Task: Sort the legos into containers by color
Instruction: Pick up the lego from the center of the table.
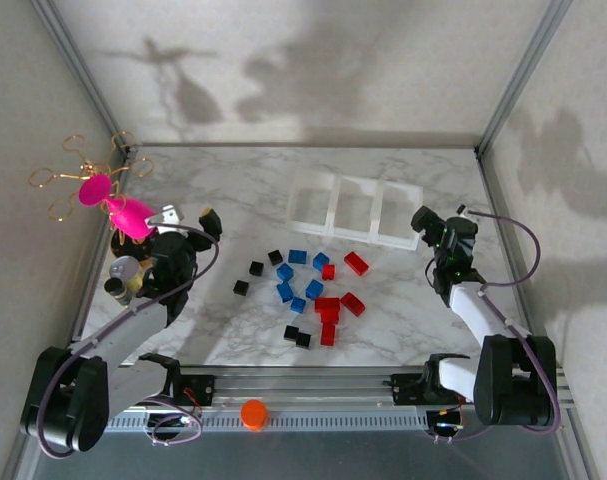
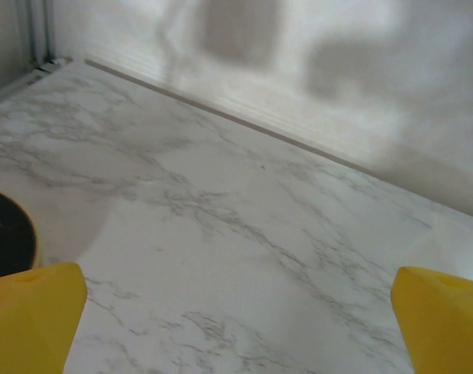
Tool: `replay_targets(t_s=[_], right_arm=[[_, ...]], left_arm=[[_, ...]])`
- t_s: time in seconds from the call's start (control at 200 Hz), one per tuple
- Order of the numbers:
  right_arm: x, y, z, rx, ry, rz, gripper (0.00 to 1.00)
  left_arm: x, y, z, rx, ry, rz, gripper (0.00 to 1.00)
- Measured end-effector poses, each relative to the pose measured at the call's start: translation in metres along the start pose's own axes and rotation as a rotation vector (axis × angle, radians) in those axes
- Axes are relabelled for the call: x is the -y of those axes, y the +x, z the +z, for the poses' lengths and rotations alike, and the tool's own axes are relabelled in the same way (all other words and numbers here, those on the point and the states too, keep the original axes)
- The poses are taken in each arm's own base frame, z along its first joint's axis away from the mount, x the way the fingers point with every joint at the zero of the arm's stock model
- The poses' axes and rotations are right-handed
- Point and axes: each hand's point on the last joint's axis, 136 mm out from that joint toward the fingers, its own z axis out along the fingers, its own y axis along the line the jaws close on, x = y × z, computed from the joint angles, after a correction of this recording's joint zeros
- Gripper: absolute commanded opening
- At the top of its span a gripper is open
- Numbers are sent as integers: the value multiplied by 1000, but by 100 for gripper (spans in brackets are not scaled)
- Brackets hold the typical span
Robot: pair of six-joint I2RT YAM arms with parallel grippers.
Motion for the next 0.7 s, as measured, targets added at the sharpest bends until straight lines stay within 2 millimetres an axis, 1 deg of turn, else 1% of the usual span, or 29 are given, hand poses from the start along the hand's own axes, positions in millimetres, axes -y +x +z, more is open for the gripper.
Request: replay_targets(t_s=[0.13, 0.235, 0.461, 0.566, 0.696], right_arm=[[-10, 1, -5, -36, -35, 0, 99], [-21, 9, -9, -84, -69, -11, 99], [-47, 50, -23, -226, -148, -65, 99], [-58, 67, -31, -286, -179, -94, 99], [-72, 85, -42, -344, -228, -122, 99]], left_arm=[[10, 7, -6, -38, 33, -35, 99], [20, 13, -12, -67, 63, -57, 99], [56, 37, -29, -173, 162, -84, 99], [79, 49, -40, -233, 209, -85, 98], [104, 61, -55, -289, 250, -90, 95]])
